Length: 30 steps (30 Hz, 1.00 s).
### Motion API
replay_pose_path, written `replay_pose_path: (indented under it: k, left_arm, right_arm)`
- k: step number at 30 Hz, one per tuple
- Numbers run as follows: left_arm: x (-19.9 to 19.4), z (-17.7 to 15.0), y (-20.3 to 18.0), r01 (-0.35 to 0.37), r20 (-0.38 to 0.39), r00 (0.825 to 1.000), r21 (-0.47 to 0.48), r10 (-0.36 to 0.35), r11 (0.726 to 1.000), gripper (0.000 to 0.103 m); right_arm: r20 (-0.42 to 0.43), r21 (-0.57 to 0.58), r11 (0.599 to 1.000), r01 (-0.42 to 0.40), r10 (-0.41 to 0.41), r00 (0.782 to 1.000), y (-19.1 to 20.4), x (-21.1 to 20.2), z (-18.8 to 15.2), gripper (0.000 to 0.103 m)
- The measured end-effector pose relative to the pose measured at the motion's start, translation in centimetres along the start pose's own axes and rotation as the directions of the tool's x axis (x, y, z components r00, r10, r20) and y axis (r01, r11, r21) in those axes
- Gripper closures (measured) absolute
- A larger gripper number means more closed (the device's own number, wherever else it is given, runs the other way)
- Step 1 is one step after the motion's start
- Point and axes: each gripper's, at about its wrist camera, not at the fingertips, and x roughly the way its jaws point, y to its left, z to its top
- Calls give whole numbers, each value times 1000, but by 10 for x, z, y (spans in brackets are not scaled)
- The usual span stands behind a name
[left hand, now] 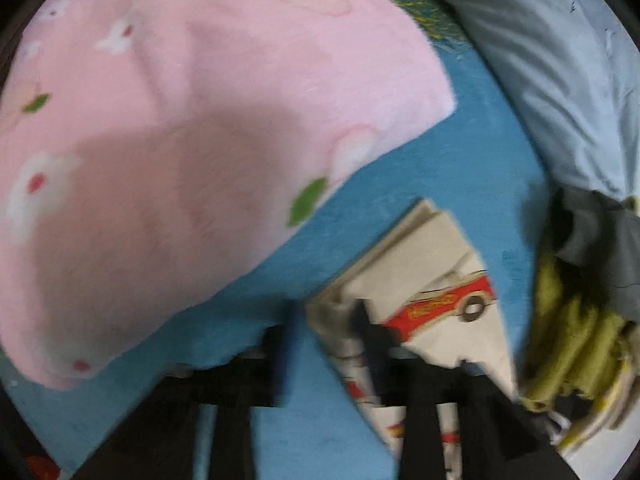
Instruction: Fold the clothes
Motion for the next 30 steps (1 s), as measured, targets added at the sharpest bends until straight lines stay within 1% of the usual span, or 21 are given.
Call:
replay_pose_path:
  k: [1, 2, 4, 5, 7, 8, 9, 10, 11, 12, 13, 15, 16, 17, 20, 22, 25, 28, 29, 30]
  left_arm:
    - [0, -2, 0, -25, 9, 1000, 14, 25, 1000, 42]
    - [-1, -4, 0, -7, 15, 1000, 22, 7, 1000, 42]
    - [2, -8, 1, 82, 2, 997, 19, -82, 996, 42]
    - [3, -9, 1, 114, -2, 993, 14, -114, 993, 42]
    - [4, -10, 1, 124, 16, 992, 16, -124, 992, 44]
    - [4, -10, 2, 129, 30, 991, 10, -130, 992, 44]
    - [2, -10, 4, 143, 50, 988, -2, -143, 990, 54]
    - [1, -10, 6, 159, 65, 985, -15, -158, 987, 62]
    - [1, -9, 8, 180, 67, 982, -37, -178, 983, 73]
    - [2, -7, 10, 191, 64, 980, -55, -188, 980, 73]
    - [2, -7, 9, 184, 62, 982, -49, -181, 982, 73]
    - [2, -6, 7, 168, 59, 984, -38, -166, 985, 76]
    - [2, -6, 6, 161, 58, 986, -34, -159, 986, 77]
    - [1, -6, 5, 157, 57, 986, -30, -155, 987, 78]
    - [0, -8, 8, 162, 55, 986, -48, -159, 986, 78]
    - [0, -10, 13, 177, 59, 983, -75, -173, 981, 77]
    - [0, -13, 15, 180, 71, 982, -83, -175, 980, 75]
    - [-1, -14, 14, 161, 71, 985, -72, -156, 984, 76]
    - [-1, -14, 14, 155, 70, 986, -70, -150, 985, 76]
    - [-2, -15, 14, 151, 68, 987, -70, -146, 986, 80]
  right_arm:
    - [5, -12, 1000, -9, 9, 1000, -1, -5, -3, 101]
    - [11, -24, 1000, -18, 19, 1000, -1, -10, -6, 101]
    - [18, -51, 998, -22, 23, 1000, -7, -19, -13, 101]
    - [22, -65, 998, -23, 24, 999, -10, -24, -17, 101]
    - [21, -64, 998, -19, 21, 1000, -26, -32, -26, 98]
    - [30, -53, 998, -15, 17, 999, -33, -35, -29, 90]
    - [53, -41, 999, -14, 17, 998, -43, -42, -33, 74]
    - [79, -29, 999, -15, 17, 997, -52, -48, -37, 65]
    - [94, -12, 1000, -23, 24, 995, -63, -53, -42, 48]
    - [108, 6, 999, -33, 32, 994, -74, -58, -46, 46]
    - [105, 35, 998, -42, 38, 994, -87, -58, -50, 46]
    - [86, 75, 996, -44, 38, 996, -101, -50, -55, 46]
    - [67, 92, 994, -53, 47, 997, -106, -42, -56, 46]
    - [33, 108, 991, -78, 75, 997, -112, -29, -57, 46]
    - [16, 123, 988, -94, 92, 996, -117, -2, -54, 45]
    - [50, 131, 986, -107, 101, 994, -117, 6, -50, 45]
    - [104, 151, 978, -145, 131, 986, -113, 17, -37, 45]
    - [121, 158, 975, -159, 140, 983, -105, 23, -26, 45]
    - [114, 159, 976, -151, 134, 984, -101, 25, -23, 43]
    - [108, 156, 979, -134, 118, 987, -98, 26, -21, 44]
